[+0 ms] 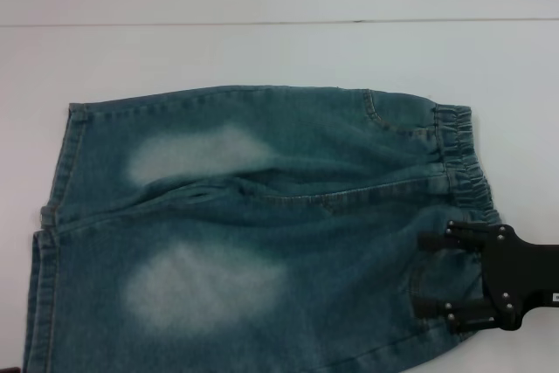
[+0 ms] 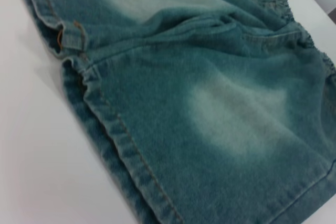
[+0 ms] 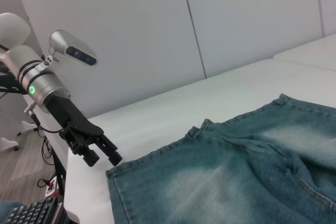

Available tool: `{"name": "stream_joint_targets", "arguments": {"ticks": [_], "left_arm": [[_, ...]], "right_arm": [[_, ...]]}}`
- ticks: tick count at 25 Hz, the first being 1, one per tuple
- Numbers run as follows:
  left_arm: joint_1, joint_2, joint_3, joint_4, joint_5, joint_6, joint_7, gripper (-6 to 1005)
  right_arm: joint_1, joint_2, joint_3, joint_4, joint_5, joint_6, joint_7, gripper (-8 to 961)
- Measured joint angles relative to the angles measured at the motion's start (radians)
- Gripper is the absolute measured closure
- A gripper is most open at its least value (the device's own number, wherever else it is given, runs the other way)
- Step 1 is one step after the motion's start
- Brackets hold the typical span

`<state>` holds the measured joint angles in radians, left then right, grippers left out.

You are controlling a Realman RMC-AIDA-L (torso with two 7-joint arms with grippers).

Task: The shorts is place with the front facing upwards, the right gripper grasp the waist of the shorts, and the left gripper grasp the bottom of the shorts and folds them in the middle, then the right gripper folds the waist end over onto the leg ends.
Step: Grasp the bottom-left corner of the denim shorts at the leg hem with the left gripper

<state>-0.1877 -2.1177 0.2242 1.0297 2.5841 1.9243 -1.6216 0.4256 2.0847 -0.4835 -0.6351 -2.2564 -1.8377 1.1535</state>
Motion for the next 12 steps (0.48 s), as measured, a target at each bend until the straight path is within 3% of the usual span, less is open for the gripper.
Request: {"name": "stream_joint_targets", "arguments": {"ticks": [12], "left_arm": [[-0.016,-0.006,0.003,-0.005,0.033,0.005,-0.006,120]], "right_arm": [[-0.001,0.0,-0.006,0.0,0.0,0.0,0.0,42]]}}
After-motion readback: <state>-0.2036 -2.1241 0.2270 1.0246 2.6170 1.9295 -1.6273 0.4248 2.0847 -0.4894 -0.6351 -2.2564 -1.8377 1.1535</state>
